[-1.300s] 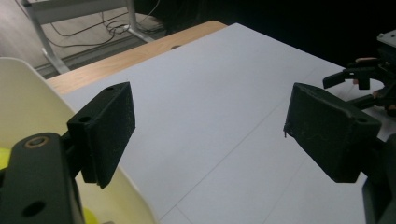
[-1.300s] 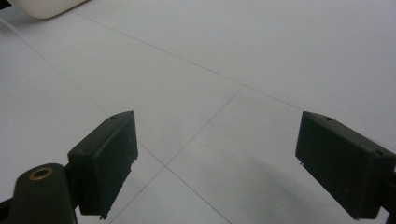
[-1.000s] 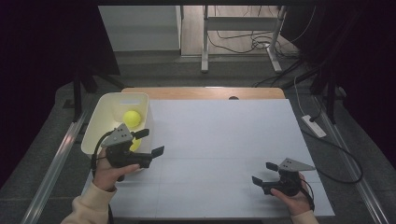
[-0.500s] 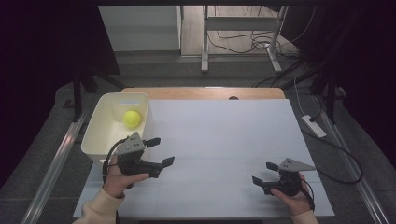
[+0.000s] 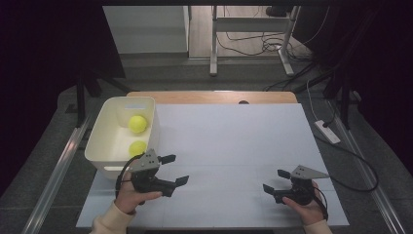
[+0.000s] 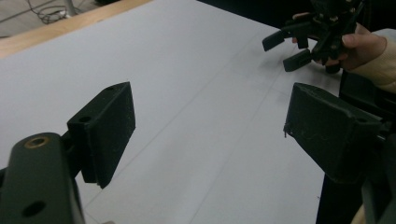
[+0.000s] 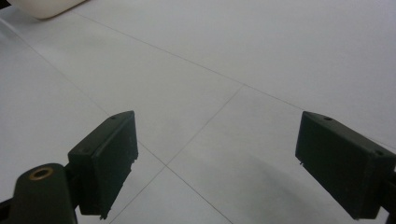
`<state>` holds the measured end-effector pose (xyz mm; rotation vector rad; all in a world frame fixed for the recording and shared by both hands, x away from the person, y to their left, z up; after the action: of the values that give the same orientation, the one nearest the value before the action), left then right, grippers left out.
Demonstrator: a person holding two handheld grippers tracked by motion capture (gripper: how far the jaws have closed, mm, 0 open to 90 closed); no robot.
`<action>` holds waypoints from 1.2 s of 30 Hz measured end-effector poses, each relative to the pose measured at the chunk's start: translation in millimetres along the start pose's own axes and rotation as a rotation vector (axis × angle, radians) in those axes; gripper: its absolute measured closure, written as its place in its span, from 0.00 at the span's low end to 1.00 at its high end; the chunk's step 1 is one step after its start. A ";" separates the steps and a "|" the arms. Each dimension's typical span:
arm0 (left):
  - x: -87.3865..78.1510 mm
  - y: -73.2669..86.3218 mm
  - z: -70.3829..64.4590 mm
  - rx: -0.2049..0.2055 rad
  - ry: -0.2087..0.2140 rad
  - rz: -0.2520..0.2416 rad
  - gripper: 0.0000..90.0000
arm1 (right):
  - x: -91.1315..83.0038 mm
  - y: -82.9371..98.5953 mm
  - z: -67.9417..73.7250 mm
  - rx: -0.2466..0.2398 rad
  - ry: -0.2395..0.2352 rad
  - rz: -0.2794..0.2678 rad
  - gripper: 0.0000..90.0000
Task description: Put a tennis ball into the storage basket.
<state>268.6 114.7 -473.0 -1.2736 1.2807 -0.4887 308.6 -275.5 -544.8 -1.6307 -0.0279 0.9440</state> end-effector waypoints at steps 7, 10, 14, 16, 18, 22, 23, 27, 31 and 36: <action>11.3 16.5 1.4 0.009 -0.009 0.048 0.19 | -0.2 -0.3 0.0 -0.001 0.000 -0.003 0.14; 13.4 21.5 2.9 0.001 -0.010 0.056 0.19 | -0.4 -0.5 0.0 -0.001 0.000 -0.006 0.14; 14.5 27.4 5.9 -0.003 -0.020 0.066 0.18 | -0.4 -0.7 0.3 -0.003 0.000 -0.007 0.14; 14.8 31.1 8.0 -0.008 -0.022 0.069 0.19 | -0.3 -0.7 0.4 -0.002 -0.001 -0.006 0.14; 15.0 35.0 9.7 -0.015 -0.024 0.069 0.18 | -0.2 -0.7 0.4 -0.002 -0.001 -0.006 0.14; 14.7 40.1 11.0 -0.013 -0.026 0.065 0.18 | -0.3 -0.7 0.3 -0.002 0.000 -0.007 0.14; 14.5 41.6 11.3 -0.009 -0.029 0.067 0.18 | -0.3 -0.7 0.4 -0.003 -0.001 -0.007 0.14; 13.8 47.4 12.4 -0.004 -0.034 0.058 0.18 | -0.3 -0.7 0.4 -0.003 0.000 -0.007 0.14; 12.1 52.7 14.2 -0.010 -0.042 0.045 0.18 | -0.2 -0.8 0.5 -0.002 0.000 -0.008 0.14; 9.6 59.8 14.0 -0.019 -0.049 0.040 0.18 | -0.3 -0.8 0.8 -0.001 0.000 -0.007 0.14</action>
<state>262.7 131.0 -532.7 -1.2656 1.2703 -0.4158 308.3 -274.8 -543.9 -1.6308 -0.0336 0.9390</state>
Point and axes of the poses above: each handheld gripper's, and its own axes: x roughly forward along the jaws, y roughly out of its underside, z roughly to its left, the point moved 5 cm from there along x, roughly forward along the jaws, and after that the axes turned 11 degrees about y, right-handed, at the moved point
